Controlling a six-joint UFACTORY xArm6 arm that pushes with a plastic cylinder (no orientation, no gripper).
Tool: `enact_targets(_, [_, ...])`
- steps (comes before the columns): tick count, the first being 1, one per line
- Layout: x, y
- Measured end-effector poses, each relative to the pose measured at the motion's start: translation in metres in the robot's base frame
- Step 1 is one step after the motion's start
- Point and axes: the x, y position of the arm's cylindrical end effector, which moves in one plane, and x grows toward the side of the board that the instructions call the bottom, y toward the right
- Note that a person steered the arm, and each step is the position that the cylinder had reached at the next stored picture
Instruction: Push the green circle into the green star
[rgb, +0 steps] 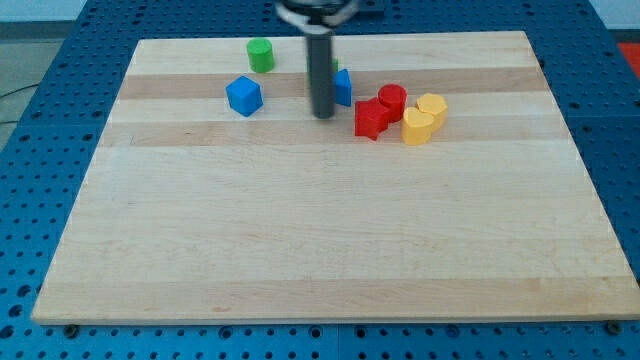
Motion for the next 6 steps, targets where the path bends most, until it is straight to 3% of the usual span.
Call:
enact_targets(1, [-0.013,0.058])
enact_targets(3, [-0.078,-0.046])
enact_targets(4, [-0.079,-0.038])
enact_targets(5, [-0.109,-0.027])
enact_targets(6, [-0.146,-0.061])
